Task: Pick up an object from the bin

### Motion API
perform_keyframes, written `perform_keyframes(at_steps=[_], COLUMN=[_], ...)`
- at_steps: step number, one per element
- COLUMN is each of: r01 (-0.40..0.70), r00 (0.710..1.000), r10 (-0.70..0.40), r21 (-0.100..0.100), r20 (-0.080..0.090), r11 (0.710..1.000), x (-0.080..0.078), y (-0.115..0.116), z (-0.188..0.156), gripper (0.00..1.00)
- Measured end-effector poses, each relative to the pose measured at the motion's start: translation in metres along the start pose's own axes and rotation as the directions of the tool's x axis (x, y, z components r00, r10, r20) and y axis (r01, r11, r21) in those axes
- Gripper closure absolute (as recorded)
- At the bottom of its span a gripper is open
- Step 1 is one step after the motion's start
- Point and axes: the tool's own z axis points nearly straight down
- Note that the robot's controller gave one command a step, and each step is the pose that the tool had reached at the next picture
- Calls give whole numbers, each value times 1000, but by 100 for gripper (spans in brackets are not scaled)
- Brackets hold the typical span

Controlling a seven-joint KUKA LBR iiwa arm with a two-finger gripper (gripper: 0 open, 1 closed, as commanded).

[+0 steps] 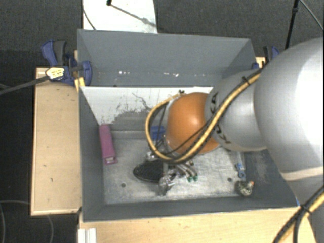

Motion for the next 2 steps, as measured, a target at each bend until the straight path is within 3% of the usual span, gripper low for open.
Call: perform_keyframes(at_steps=[1,2], r01=[-1,65], r00=[1000,998], r10=[1,-65], r21=[2,3], r20=[2,5], r11=[1000,998], x=[-1,-16], y=[-3,-1], z=[-1,-141], gripper=[100,100])
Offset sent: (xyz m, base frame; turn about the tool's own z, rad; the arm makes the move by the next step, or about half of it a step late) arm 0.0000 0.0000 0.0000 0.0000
